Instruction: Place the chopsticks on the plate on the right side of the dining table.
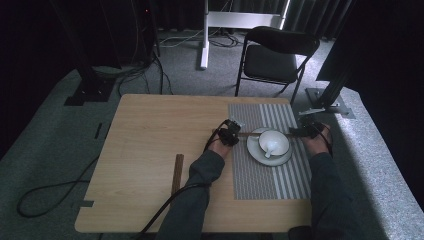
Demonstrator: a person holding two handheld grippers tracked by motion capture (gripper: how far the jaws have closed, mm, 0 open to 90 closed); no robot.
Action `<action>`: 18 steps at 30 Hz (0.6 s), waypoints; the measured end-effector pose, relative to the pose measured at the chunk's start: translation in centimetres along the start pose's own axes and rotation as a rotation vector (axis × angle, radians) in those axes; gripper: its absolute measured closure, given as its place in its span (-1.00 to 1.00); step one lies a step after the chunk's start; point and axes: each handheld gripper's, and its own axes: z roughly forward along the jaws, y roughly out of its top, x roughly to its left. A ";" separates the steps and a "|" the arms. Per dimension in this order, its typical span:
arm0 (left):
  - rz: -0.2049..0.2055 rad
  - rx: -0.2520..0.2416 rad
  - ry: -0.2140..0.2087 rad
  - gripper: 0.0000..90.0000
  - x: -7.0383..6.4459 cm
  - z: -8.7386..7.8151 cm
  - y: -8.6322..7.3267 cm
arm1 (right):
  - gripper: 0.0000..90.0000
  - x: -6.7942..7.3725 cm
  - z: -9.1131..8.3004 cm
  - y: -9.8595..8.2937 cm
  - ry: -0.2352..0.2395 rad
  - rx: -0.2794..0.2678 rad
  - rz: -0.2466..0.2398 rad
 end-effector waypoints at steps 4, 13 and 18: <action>-0.001 -0.004 -0.004 0.74 0.0 -0.1 0.0 | -0.19 0.0 -0.2 0.0 -0.003 -0.007 0.005; 0.004 -0.006 -0.011 0.71 -0.2 -0.5 -0.3 | -0.19 -0.4 -1.2 -0.2 -0.010 -0.042 0.026; -0.007 -0.015 -0.013 0.67 0.1 -1.2 -0.7 | -0.19 -0.6 -2.3 -0.6 -0.009 -0.073 0.037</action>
